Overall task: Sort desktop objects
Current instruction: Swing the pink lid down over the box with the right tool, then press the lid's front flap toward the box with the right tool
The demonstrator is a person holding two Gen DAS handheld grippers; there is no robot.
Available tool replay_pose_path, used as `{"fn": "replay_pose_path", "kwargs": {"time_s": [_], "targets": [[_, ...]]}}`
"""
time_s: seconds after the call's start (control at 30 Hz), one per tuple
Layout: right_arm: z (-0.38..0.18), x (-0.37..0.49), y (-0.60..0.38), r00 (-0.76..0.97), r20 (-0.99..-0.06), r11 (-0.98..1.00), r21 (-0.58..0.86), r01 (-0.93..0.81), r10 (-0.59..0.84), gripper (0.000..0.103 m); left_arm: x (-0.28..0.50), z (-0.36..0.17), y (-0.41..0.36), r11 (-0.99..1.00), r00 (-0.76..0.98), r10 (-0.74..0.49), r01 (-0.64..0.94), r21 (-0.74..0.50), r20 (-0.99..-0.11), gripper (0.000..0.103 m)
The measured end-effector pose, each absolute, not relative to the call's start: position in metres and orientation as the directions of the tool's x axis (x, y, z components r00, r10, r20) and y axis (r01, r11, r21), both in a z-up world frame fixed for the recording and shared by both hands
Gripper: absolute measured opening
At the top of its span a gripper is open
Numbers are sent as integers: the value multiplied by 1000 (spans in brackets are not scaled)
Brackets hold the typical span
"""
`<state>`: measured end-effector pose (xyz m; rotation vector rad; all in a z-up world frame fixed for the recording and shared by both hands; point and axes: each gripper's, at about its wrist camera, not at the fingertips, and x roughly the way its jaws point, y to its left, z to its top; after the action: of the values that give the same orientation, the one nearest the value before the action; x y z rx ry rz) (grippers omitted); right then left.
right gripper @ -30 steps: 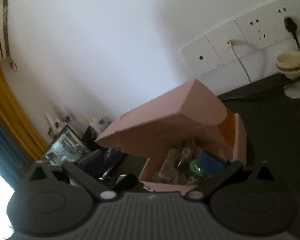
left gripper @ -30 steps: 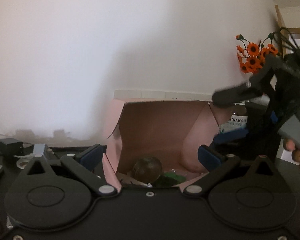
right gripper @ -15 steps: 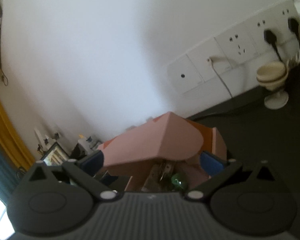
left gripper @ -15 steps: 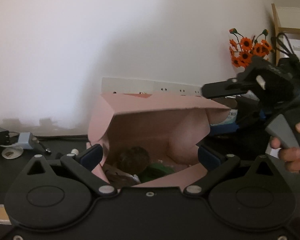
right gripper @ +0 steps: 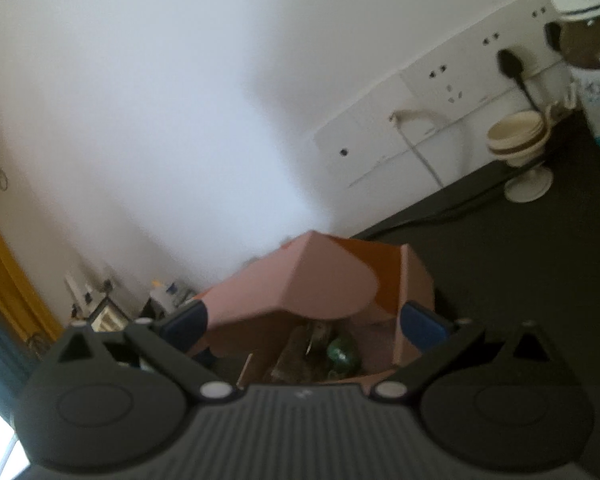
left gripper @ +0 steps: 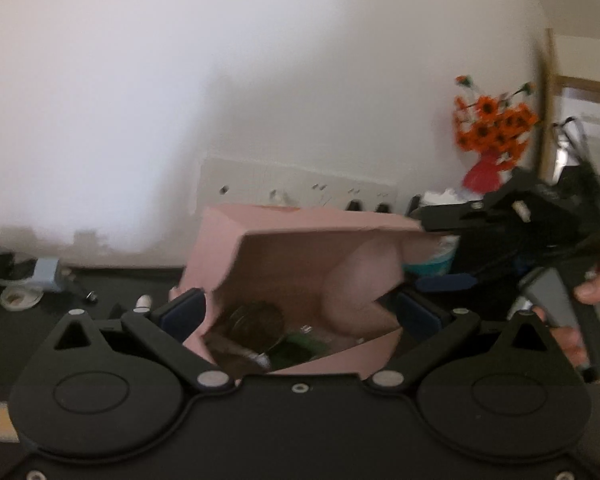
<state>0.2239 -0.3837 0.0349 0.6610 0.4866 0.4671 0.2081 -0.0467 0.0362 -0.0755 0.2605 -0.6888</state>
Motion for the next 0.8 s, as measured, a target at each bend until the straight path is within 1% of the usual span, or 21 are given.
{"fn": "replay_pose_path", "kwargs": {"time_s": [0.1, 0.2, 0.3, 0.37, 0.43, 0.5, 0.63, 0.8], "targets": [[40, 221, -392, 804, -270, 696, 680, -231, 530, 102, 195, 43, -45, 766, 754, -642, 633, -112, -137, 103], [43, 220, -397, 827, -278, 710, 678, -191, 488, 102, 179, 49, -37, 747, 749, -663, 659, -83, -18, 103], [44, 223, -399, 843, -274, 707, 688, -165, 463, 102, 165, 53, -26, 738, 742, -662, 670, -77, 108, 103], [44, 226, -396, 848, -279, 711, 687, -151, 450, 102, 164, 56, -20, 753, 759, -636, 650, -101, 143, 103], [44, 230, -391, 849, -294, 722, 678, -139, 439, 102, 176, 57, -19, 790, 800, -592, 599, -131, 91, 103], [44, 234, -382, 845, -330, 756, 642, -126, 422, 102, 193, 55, -21, 831, 840, -543, 537, -148, -2, 103], [38, 241, -362, 829, -423, 833, 546, -90, 367, 102, 217, 46, -27, 891, 880, -451, 434, -134, -148, 103], [24, 245, -350, 811, -478, 864, 499, -67, 338, 102, 227, 39, -39, 934, 907, -357, 353, -57, -225, 103]]}}
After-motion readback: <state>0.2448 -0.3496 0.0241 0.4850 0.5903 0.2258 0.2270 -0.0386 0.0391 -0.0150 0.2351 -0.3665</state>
